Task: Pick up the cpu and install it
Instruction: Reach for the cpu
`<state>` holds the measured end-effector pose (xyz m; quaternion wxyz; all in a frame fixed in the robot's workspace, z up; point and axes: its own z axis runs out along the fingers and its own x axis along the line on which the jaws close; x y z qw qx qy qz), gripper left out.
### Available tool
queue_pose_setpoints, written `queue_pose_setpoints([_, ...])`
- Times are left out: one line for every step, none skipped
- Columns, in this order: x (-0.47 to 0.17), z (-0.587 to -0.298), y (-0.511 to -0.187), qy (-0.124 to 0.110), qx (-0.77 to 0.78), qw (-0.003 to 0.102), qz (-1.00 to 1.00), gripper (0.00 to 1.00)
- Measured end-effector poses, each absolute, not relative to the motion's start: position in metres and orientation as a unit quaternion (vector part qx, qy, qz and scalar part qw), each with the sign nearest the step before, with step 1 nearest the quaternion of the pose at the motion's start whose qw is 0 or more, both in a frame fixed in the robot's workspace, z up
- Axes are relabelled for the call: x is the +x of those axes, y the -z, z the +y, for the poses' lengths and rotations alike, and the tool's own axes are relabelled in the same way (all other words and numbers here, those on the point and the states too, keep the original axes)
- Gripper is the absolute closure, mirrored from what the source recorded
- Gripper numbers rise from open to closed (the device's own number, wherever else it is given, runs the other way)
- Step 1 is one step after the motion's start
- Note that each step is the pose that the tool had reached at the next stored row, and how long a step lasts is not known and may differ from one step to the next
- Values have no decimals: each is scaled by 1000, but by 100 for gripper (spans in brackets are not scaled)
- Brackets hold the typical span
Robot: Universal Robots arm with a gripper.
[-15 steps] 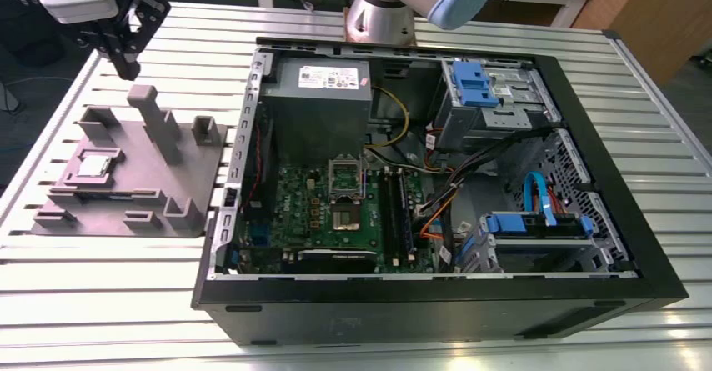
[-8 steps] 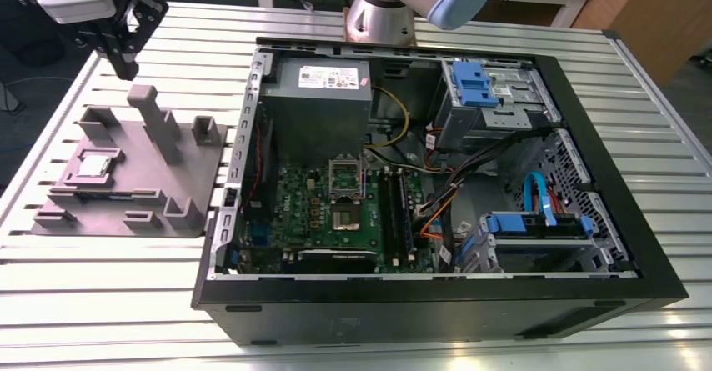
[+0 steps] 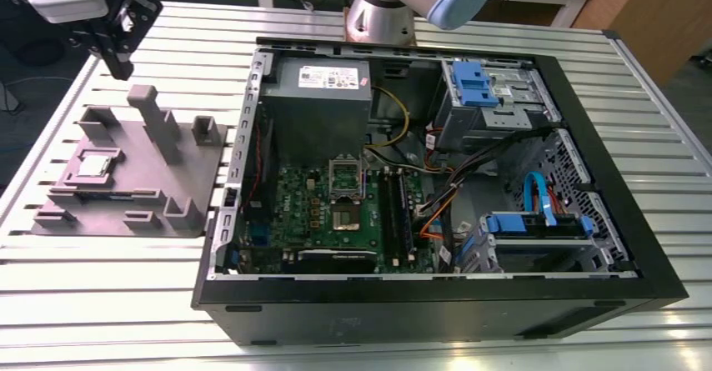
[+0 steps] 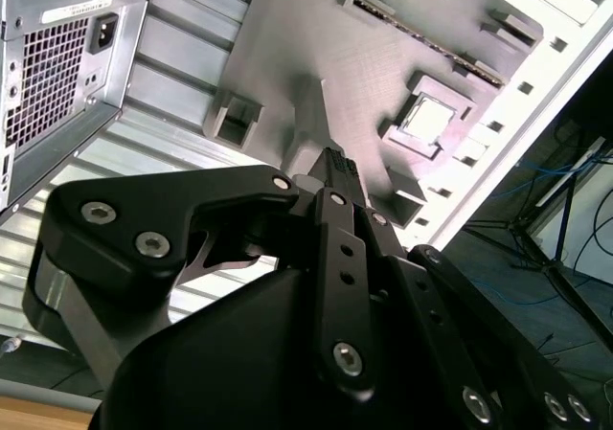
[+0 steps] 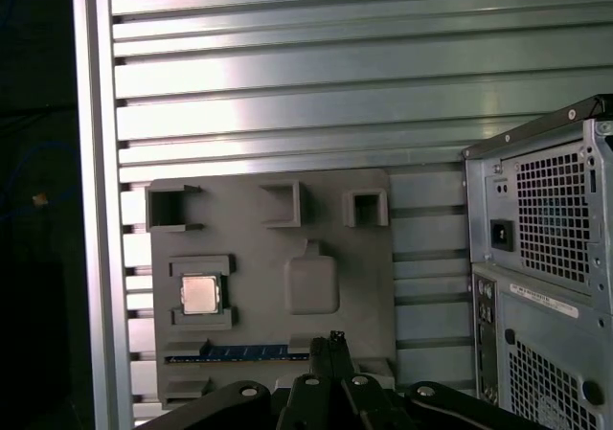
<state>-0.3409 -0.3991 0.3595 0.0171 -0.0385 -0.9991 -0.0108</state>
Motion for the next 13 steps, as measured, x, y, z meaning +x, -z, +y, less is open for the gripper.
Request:
queue_pose_setpoints([-341, -399, -360, 11, -39, 17, -999, 90])
queue_pose_setpoints([-341, -399, -360, 11, -39, 17, -999, 90])
queue_pose_setpoints([-341, -399, -360, 11, -39, 17, -999, 90])
queue_pose_setpoints([-342, -399, -360, 11, -39, 17, -999, 90])
queue_pose_setpoints([-342, -399, -360, 11, -39, 17, -999, 90])
queue_pose_setpoints([-342, -399, -360, 11, -39, 17, -999, 90])
queue_pose_setpoints([-343, -399, -360, 11, -39, 17, -999, 90])
queue_pose_setpoints([-343, -399, -360, 11, -39, 17, -999, 90])
queue_pose_setpoints([-344, -399, -360, 11, -39, 17, -999, 90])
queue_pose_setpoints([-344, -399, -360, 11, -39, 17, -999, 90])
queue_pose_setpoints([-345, -399, -360, 11, -39, 17, -999, 90])
queue_pose_setpoints([-345, -399, -360, 11, -39, 17, -999, 90])
queue_pose_setpoints([-346, -399, -360, 11, -39, 17, -999, 90])
